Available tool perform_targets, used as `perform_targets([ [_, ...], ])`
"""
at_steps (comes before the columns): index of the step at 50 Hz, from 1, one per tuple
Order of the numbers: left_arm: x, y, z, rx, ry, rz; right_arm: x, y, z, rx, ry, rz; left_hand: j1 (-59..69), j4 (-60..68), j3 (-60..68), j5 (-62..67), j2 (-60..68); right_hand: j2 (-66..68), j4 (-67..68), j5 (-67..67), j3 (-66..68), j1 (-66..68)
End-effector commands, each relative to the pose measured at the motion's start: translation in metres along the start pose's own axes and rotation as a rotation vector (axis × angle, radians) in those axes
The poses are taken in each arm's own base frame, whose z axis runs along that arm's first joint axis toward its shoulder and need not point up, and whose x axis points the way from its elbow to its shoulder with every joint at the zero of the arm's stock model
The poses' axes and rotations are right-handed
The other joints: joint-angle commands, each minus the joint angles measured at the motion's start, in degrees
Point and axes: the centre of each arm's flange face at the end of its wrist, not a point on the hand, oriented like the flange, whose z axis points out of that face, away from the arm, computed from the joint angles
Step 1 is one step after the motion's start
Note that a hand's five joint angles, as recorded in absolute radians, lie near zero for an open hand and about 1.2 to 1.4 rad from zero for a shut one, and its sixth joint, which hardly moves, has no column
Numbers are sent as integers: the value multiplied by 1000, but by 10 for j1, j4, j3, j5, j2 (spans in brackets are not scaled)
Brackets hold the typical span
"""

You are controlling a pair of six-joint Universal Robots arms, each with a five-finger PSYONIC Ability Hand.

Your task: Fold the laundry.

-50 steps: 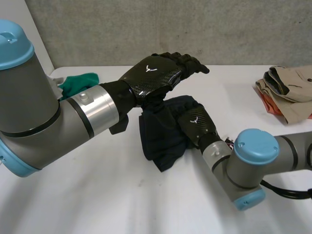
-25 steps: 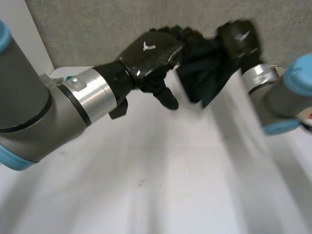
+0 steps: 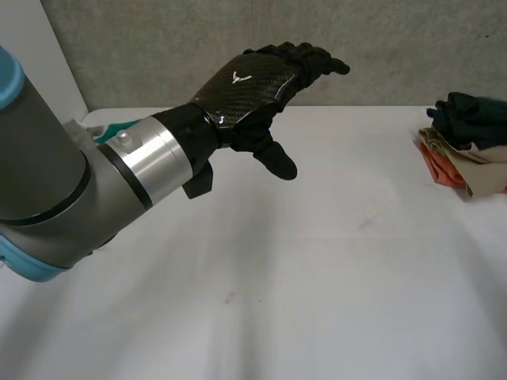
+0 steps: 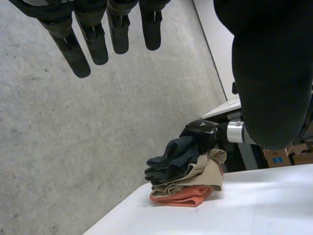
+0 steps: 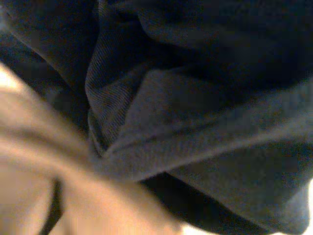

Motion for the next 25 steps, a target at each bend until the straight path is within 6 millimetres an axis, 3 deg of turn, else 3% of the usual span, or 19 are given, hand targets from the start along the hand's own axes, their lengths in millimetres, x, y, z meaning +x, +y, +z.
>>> perform_targets([
  [1,0,5,1,-10,2,-7,-8,26,-17,-61,-67,38,-1,5,1,5,3,136,112,155,133,211],
  [3,1,4,1,-8,5,-6,-6,27,-19,-67,-62,39,1,6,2,7,5,136,112,155,133,211],
  [4,1,4,1,-8,4,-6,-6,25,-20,-67,-62,36,-1,5,1,5,3,-45,-69,-26,-48,30],
  [5,2,4,1,-8,7,-6,-4,17,-20,-64,-55,24,1,6,2,7,5,-413,-437,-394,-417,-338],
  [6,2,4,1,-8,5,-6,-3,11,-20,-60,-50,15,-1,5,1,5,3,-500,-524,-481,-503,-425],
  [8,3,2,1,-5,8,-5,2,-1,-21,-57,-28,0,-1,5,1,5,3,-534,-559,-515,-538,-460],
  [12,6,1,1,-1,15,-3,33,-34,-32,-70,82,-23,-1,5,1,5,3,-564,-588,-545,-567,-489],
  [18,9,-2,0,4,20,-2,52,-55,-51,-196,136,-94,-1,5,1,5,3,-564,-588,-545,-567,-489],
  [22,13,-6,-1,14,26,1,81,-63,-70,-399,297,-373,-1,5,1,5,3,-564,-588,-545,-567,-489],
  [23,12,-7,-1,16,24,1,91,-75,-74,-473,381,-524,-1,5,1,5,3,-564,-588,-545,-567,-489],
  [25,13,-10,-2,22,21,3,96,-81,-75,-527,453,-655,2,8,4,9,6,-564,-588,-545,-567,-489],
])
